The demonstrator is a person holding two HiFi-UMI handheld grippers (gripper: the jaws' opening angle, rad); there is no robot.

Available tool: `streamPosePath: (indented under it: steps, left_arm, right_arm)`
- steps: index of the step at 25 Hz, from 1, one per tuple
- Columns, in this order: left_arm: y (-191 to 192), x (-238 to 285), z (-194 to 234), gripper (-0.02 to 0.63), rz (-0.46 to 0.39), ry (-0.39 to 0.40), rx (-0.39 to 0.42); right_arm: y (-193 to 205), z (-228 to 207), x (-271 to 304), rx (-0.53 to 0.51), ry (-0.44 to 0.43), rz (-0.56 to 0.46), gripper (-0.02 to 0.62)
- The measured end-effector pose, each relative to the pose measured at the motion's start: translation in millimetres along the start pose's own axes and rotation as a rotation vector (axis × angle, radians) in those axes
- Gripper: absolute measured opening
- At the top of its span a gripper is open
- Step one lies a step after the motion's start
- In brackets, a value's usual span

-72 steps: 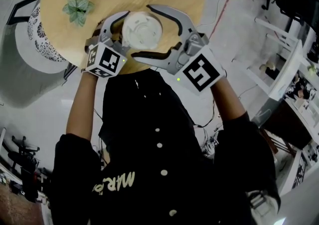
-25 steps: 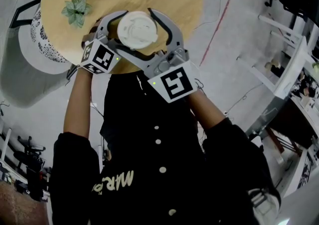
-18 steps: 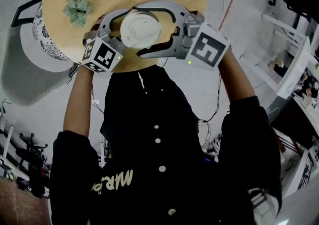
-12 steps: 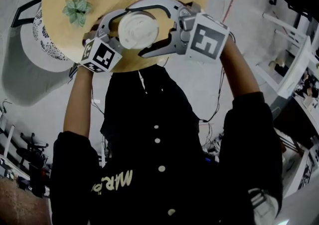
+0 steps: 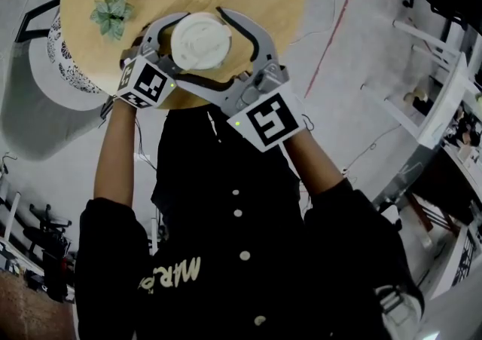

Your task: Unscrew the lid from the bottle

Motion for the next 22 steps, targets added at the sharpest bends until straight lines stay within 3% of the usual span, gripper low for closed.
streamPosePath:
  steps: [4,7,10,18,20,22]
  left_arm:
    - [0,0,1,0.333,-0.007,0.001,0.003]
    - [1,1,1,0.334,-0.008,0.001,0.003]
    - [0,1,1,0.333,-0.008,0.006,0.004]
    - [0,1,2,0.333,-0.015,0.008,-0.001]
    - [0,0,2,0.333,-0.017,0.001,-0.013]
    - [1,1,2,0.333,-0.017,0.001,-0.011]
  right_arm:
    - [2,-5,13,-0.020,0.249,-0.048,0.480]
    - [-4,-6,17,-0.076,0.265,-0.105,0.476]
    - [-9,-4,19,-0.142,0.070,-0.125,0.474]
    - [-8,6,16,-0.236,-0.789,-0.050,0.470]
    - [-8,5,17,-0.219,-0.886,-0.017,0.469]
    - [-6,6,16,-0.211,-0.895,0.005,0.469]
Point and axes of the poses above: the fingertips, and each gripper's own axes: x forward along the fingers, z to its left, y out of its underside, the point moved 3 cm from there along -x, backward along the fingers, and after that the axes turned 13 degrees about -z, right-handed, at the moved point
